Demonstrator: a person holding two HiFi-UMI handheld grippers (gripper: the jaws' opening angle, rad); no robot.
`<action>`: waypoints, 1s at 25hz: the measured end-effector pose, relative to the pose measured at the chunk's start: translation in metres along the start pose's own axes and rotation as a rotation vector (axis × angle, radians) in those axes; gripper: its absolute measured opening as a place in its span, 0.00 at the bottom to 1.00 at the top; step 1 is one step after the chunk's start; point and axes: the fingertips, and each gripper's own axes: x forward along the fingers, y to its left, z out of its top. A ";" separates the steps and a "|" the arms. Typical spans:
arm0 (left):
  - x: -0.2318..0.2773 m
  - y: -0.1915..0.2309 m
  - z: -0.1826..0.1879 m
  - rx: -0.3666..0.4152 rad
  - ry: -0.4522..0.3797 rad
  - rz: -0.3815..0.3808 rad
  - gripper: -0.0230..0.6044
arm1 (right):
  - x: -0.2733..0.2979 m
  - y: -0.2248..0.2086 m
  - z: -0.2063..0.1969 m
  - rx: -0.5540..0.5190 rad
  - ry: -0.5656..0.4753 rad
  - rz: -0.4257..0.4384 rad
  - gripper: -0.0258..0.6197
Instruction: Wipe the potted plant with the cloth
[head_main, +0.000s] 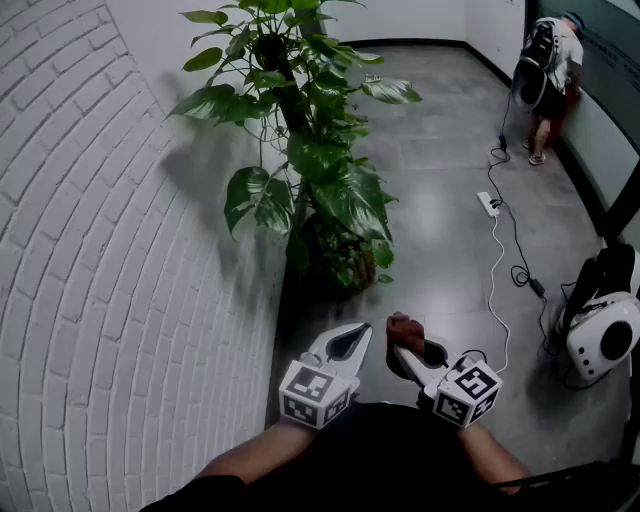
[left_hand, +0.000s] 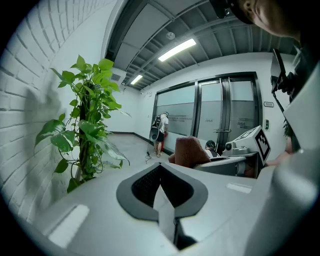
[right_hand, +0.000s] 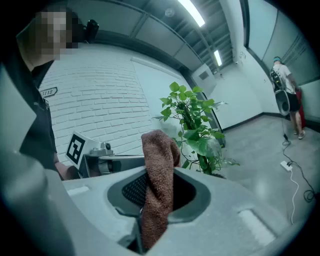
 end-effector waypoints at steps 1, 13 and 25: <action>0.000 0.001 -0.002 -0.005 0.003 0.003 0.06 | 0.001 0.000 -0.001 -0.003 0.003 0.001 0.14; 0.011 0.074 -0.008 0.015 0.045 0.150 0.06 | 0.015 -0.033 -0.008 -0.047 0.056 -0.026 0.14; 0.074 0.189 0.007 0.049 0.103 0.220 0.06 | 0.115 -0.065 0.071 -0.612 0.157 0.050 0.14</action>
